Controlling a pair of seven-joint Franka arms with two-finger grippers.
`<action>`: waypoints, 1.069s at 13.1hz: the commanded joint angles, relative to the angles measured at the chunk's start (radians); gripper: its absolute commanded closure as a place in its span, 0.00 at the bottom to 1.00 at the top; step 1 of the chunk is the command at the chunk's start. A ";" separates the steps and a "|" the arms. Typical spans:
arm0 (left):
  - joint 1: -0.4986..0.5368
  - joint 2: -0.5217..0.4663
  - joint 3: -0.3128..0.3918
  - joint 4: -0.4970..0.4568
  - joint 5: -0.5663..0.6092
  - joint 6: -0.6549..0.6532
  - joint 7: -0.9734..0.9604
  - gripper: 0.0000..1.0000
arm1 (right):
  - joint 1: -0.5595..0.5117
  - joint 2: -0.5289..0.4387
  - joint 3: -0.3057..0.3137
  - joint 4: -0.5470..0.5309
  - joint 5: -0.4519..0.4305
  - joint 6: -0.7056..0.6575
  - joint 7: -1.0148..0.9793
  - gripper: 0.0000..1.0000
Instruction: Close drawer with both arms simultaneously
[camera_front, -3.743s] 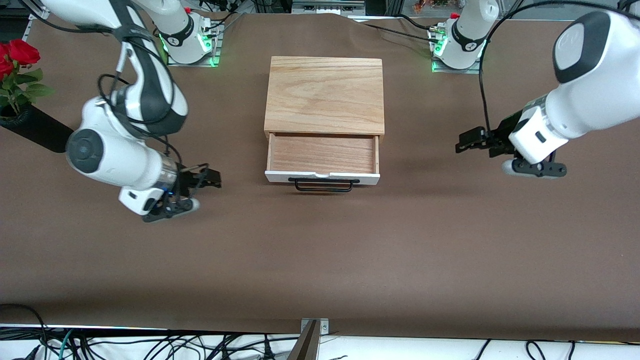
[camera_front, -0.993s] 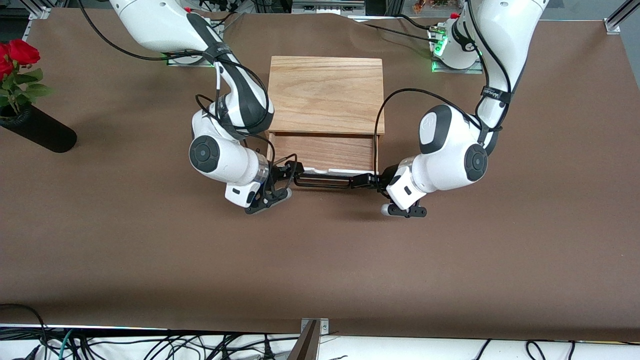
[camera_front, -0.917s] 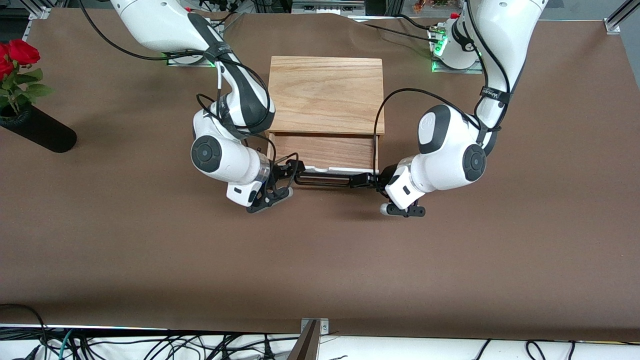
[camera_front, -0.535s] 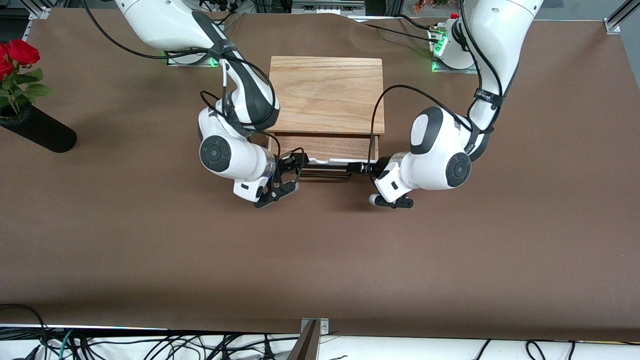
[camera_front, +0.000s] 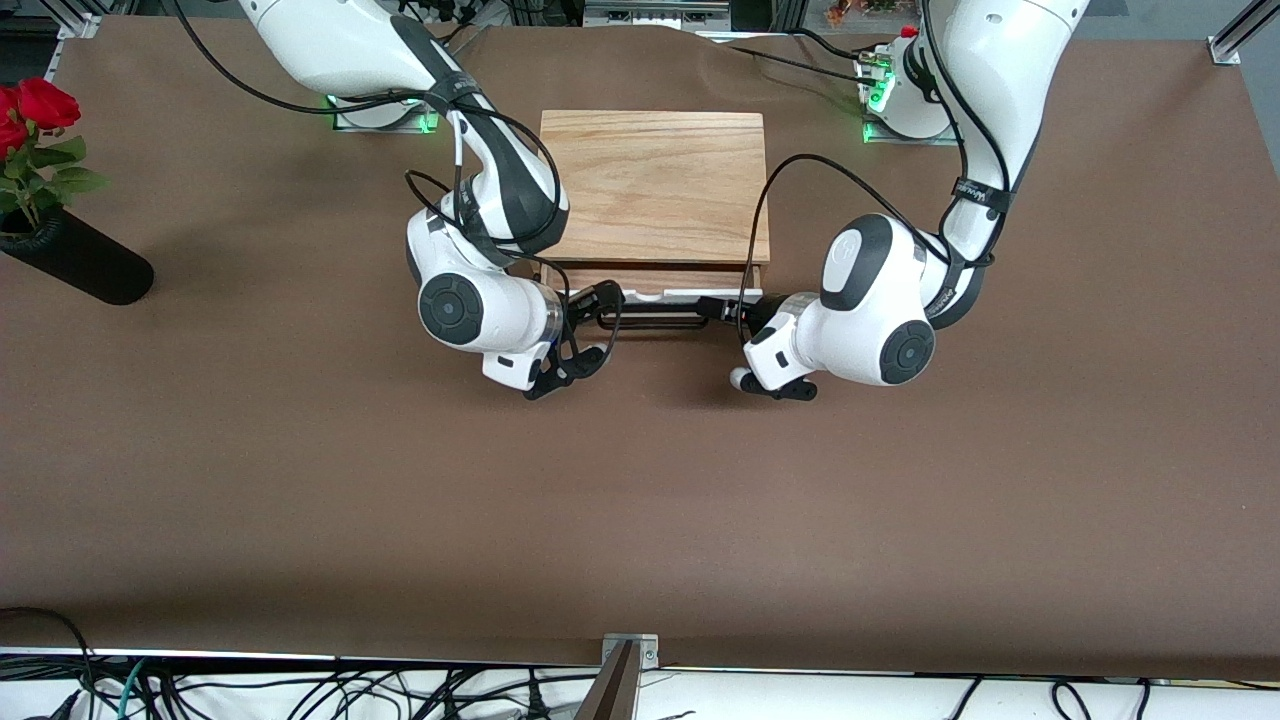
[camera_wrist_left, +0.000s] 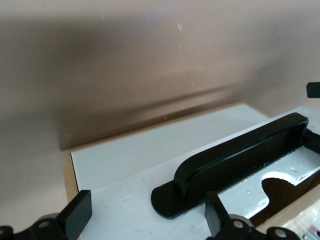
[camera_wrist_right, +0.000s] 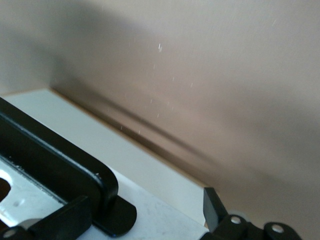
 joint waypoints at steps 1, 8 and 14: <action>-0.009 -0.057 -0.013 -0.093 0.008 -0.121 -0.020 0.00 | 0.000 -0.001 -0.003 -0.001 0.004 -0.086 -0.003 0.00; -0.001 -0.071 -0.003 -0.133 0.002 -0.126 -0.012 0.00 | -0.003 0.001 -0.004 0.000 0.004 -0.235 -0.006 0.00; 0.025 -0.175 0.074 -0.064 0.008 0.006 -0.028 0.00 | -0.017 0.002 -0.018 0.081 -0.003 -0.220 -0.011 0.00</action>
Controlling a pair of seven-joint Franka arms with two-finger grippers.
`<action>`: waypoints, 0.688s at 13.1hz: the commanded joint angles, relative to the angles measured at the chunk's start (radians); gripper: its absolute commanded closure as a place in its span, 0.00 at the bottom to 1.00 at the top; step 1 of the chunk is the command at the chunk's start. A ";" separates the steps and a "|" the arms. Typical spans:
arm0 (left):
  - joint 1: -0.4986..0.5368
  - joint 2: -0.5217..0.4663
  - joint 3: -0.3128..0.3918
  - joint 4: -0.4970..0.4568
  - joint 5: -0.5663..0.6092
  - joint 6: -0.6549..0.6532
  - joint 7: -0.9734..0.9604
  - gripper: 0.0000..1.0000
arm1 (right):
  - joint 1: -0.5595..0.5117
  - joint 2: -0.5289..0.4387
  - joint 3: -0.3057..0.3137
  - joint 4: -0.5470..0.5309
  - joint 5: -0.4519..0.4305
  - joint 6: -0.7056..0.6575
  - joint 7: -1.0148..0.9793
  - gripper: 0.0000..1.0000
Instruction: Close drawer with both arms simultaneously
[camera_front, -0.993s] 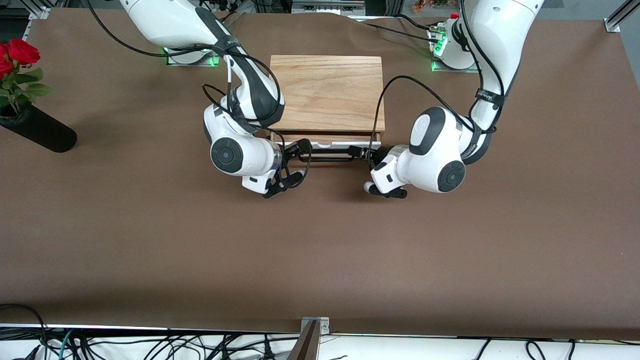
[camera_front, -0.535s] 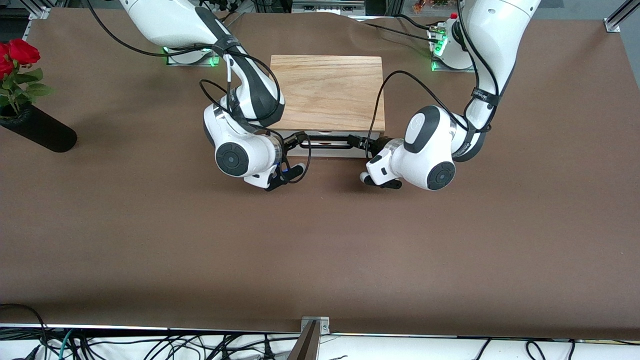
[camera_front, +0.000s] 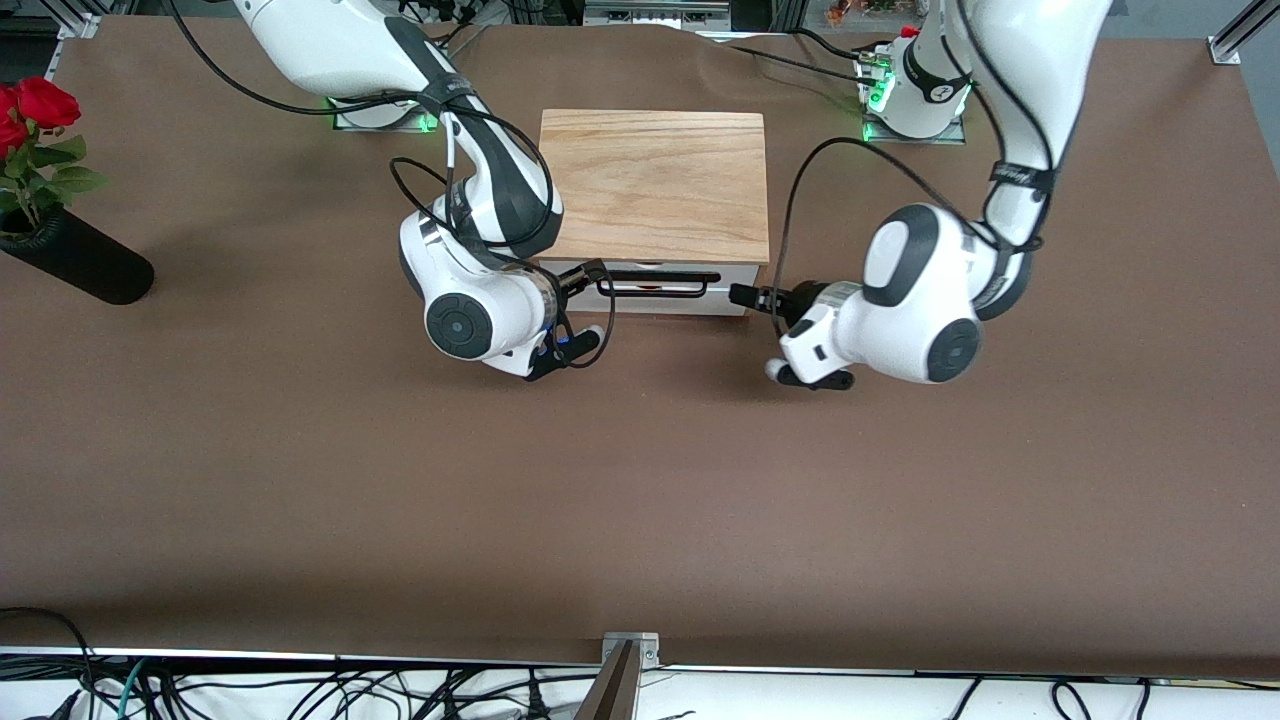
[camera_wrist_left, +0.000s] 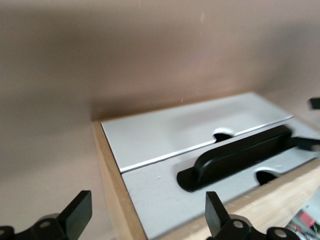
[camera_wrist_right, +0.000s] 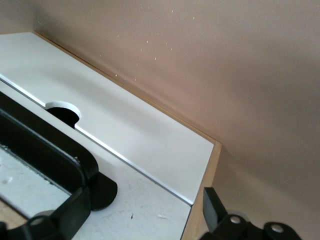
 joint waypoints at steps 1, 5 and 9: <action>0.004 -0.088 -0.005 -0.034 0.016 0.093 -0.010 0.00 | -0.023 0.001 -0.018 0.087 -0.005 -0.035 -0.010 0.00; 0.127 -0.310 -0.003 -0.075 0.255 0.105 -0.009 0.00 | -0.116 -0.020 -0.025 0.185 -0.015 -0.049 -0.013 0.00; 0.175 -0.487 -0.008 -0.095 0.523 -0.069 -0.010 0.00 | -0.207 -0.028 -0.032 0.271 -0.025 -0.066 -0.014 0.00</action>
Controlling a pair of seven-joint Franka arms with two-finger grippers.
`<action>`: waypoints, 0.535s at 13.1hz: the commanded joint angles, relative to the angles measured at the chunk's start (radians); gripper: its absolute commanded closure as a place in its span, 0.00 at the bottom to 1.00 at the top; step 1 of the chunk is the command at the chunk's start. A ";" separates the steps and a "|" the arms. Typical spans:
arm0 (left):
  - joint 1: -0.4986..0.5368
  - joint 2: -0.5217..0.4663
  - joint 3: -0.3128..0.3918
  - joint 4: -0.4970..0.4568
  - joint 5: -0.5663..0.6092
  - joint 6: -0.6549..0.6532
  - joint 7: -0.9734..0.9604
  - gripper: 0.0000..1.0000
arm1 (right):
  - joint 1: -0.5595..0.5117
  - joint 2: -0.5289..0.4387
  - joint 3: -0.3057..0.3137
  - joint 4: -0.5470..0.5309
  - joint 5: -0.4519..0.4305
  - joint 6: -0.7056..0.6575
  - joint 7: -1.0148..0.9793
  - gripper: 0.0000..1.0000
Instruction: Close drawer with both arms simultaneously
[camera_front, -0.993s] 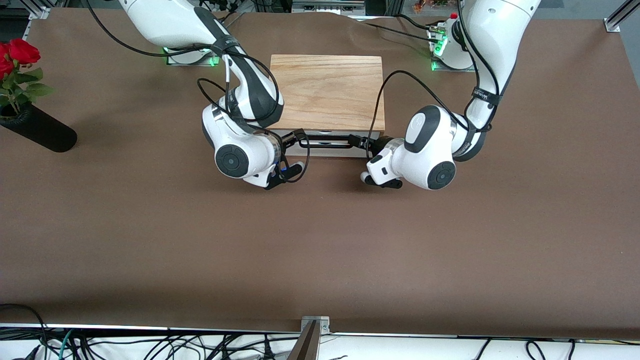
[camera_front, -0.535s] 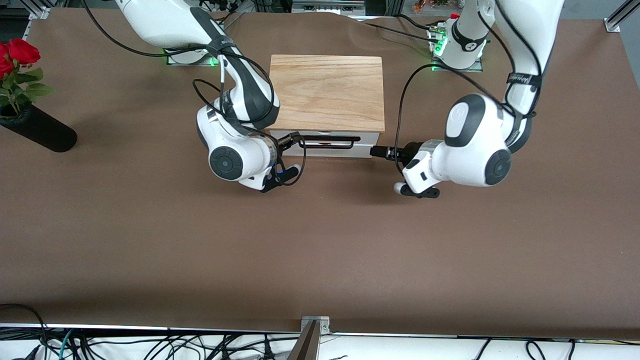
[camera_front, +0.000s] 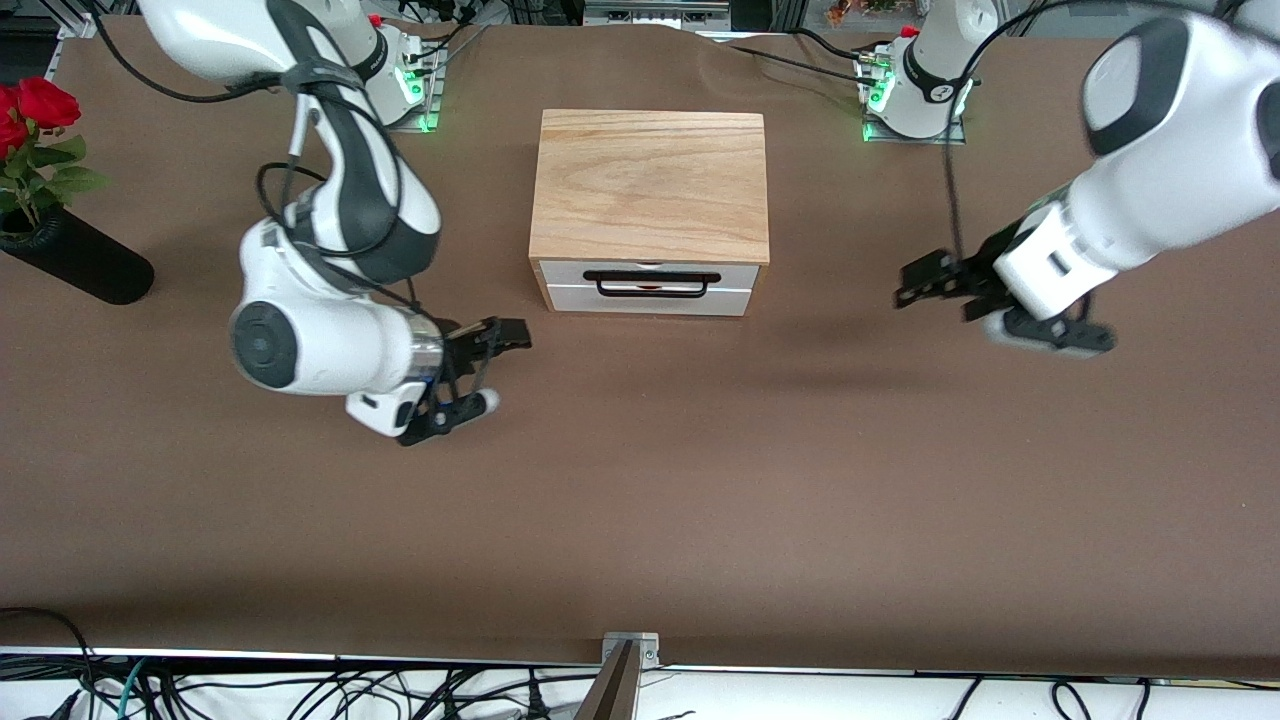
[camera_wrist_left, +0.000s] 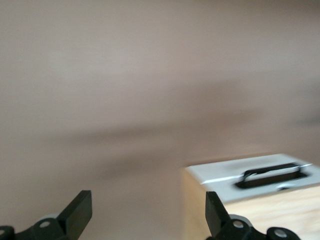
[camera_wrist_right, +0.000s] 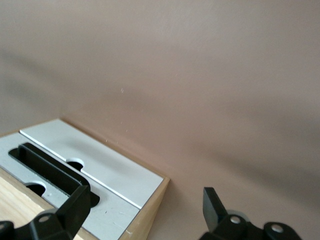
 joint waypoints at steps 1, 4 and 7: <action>0.003 -0.096 -0.013 -0.035 0.179 -0.070 -0.005 0.00 | -0.062 -0.004 0.006 0.064 -0.056 -0.071 -0.004 0.00; 0.018 -0.097 -0.014 0.002 0.289 -0.073 -0.011 0.00 | -0.136 -0.028 0.008 0.113 -0.170 -0.135 -0.005 0.00; 0.049 -0.092 0.001 0.013 0.277 -0.076 -0.011 0.00 | -0.261 -0.126 0.010 0.065 -0.171 -0.129 -0.002 0.00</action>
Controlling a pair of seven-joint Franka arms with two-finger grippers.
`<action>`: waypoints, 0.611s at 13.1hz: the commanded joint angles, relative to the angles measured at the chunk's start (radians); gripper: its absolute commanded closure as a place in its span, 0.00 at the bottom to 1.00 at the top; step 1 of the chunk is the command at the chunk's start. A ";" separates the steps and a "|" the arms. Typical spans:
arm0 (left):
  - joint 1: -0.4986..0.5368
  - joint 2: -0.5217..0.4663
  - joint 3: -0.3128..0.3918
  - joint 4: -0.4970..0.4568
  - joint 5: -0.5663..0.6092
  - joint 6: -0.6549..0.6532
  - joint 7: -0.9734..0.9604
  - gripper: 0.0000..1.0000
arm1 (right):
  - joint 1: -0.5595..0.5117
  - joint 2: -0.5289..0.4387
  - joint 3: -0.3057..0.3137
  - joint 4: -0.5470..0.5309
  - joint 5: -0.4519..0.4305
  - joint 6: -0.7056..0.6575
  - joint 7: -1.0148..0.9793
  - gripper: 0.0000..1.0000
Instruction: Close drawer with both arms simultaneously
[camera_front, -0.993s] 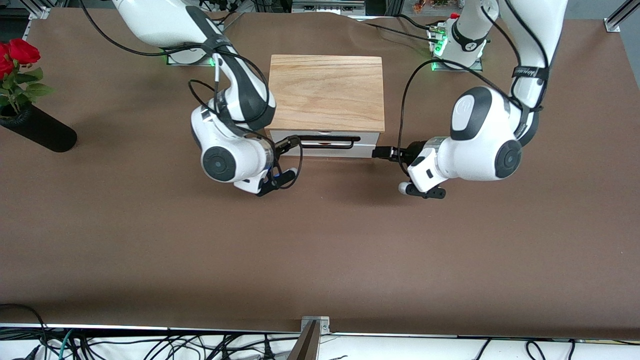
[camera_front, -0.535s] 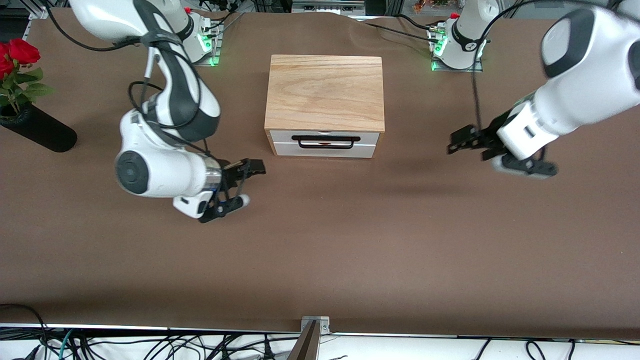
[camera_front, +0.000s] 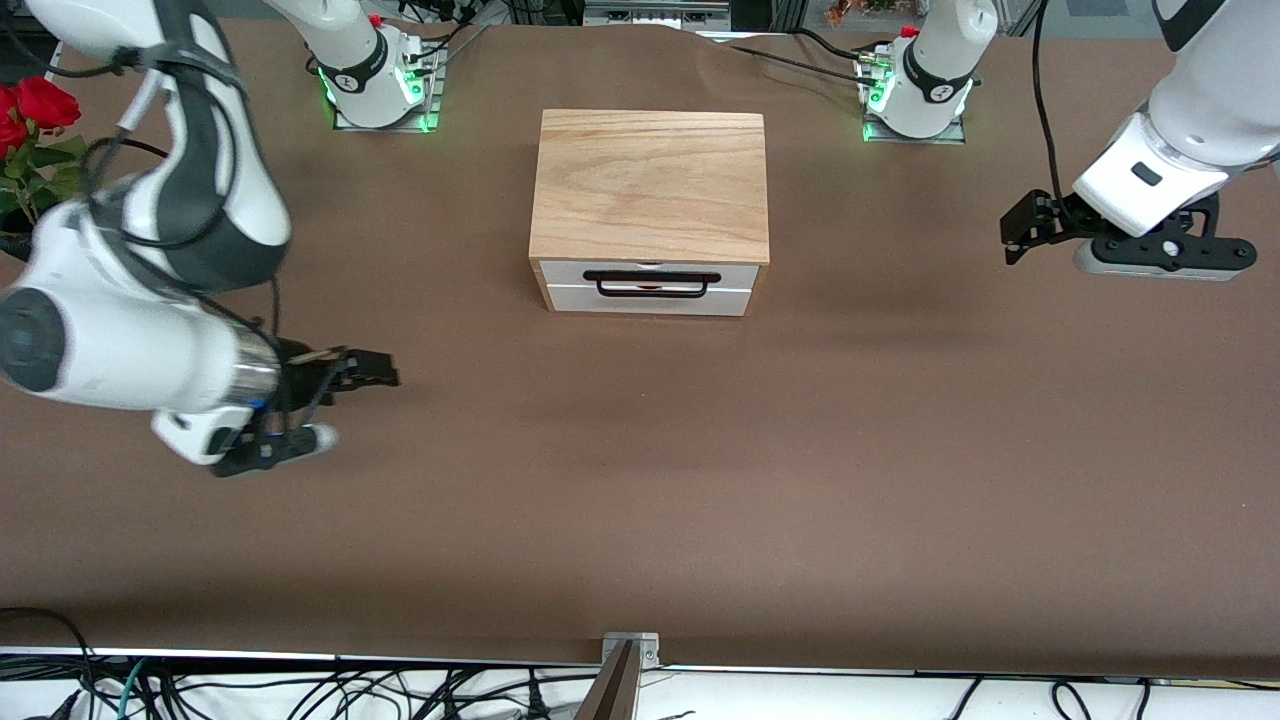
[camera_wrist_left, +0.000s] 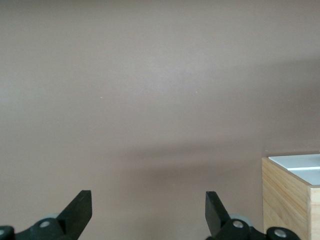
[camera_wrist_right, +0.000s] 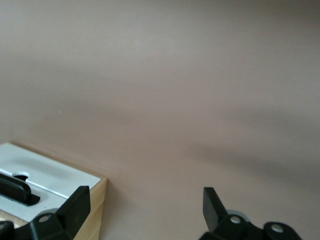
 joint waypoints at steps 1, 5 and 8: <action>0.019 0.004 -0.001 0.014 0.015 -0.013 -0.012 0.00 | -0.105 -0.127 0.017 -0.084 -0.017 -0.018 0.001 0.00; 0.020 0.001 -0.010 0.014 0.009 -0.048 -0.012 0.00 | -0.137 -0.278 0.018 -0.153 -0.227 -0.018 0.001 0.00; 0.020 0.001 -0.014 0.014 0.009 -0.050 -0.012 0.00 | -0.143 -0.391 0.018 -0.247 -0.299 -0.023 0.006 0.00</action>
